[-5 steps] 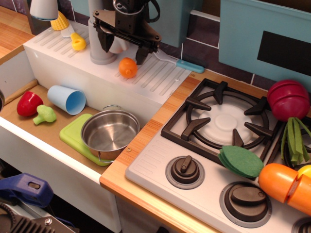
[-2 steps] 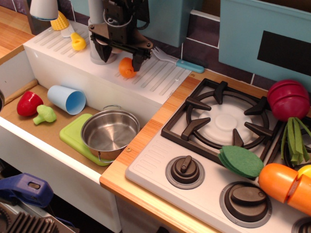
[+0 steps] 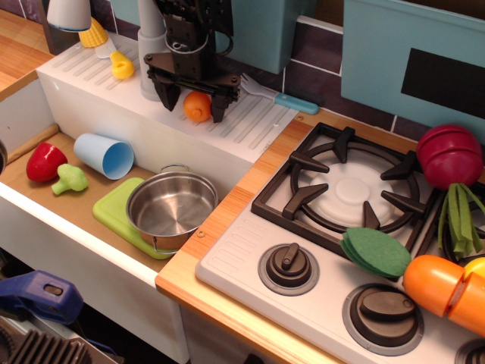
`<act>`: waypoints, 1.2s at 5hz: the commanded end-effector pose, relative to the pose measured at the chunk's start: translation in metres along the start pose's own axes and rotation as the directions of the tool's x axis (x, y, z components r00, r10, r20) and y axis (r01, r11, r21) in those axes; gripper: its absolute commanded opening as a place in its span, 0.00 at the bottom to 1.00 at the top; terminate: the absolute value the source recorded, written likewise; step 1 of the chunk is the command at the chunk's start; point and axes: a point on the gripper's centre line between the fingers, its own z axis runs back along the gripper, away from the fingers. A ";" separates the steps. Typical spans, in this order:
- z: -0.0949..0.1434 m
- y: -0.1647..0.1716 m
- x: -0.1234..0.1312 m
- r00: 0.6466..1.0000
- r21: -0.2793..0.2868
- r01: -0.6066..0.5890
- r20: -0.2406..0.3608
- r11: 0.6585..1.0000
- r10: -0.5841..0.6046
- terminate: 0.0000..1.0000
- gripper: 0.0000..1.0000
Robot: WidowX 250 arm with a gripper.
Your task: Put carrot in pot or pan
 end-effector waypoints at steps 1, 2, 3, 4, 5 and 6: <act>0.007 0.004 0.034 0.994 0.006 0.021 0.111 1.000 -0.022 0.00 1.00; 0.010 -0.002 0.027 0.996 0.003 -0.005 0.088 1.000 0.005 0.00 0.00; 0.024 -0.014 0.014 0.997 0.014 -0.029 0.066 0.999 0.028 0.00 0.00; 0.043 -0.016 0.002 0.999 0.028 -0.036 -0.003 0.999 0.036 0.00 0.00; 0.057 -0.008 -0.014 0.995 0.013 -0.062 -0.075 0.998 0.063 0.00 0.00; 0.058 0.002 -0.040 0.980 -0.041 -0.120 -0.165 0.992 0.111 0.00 0.00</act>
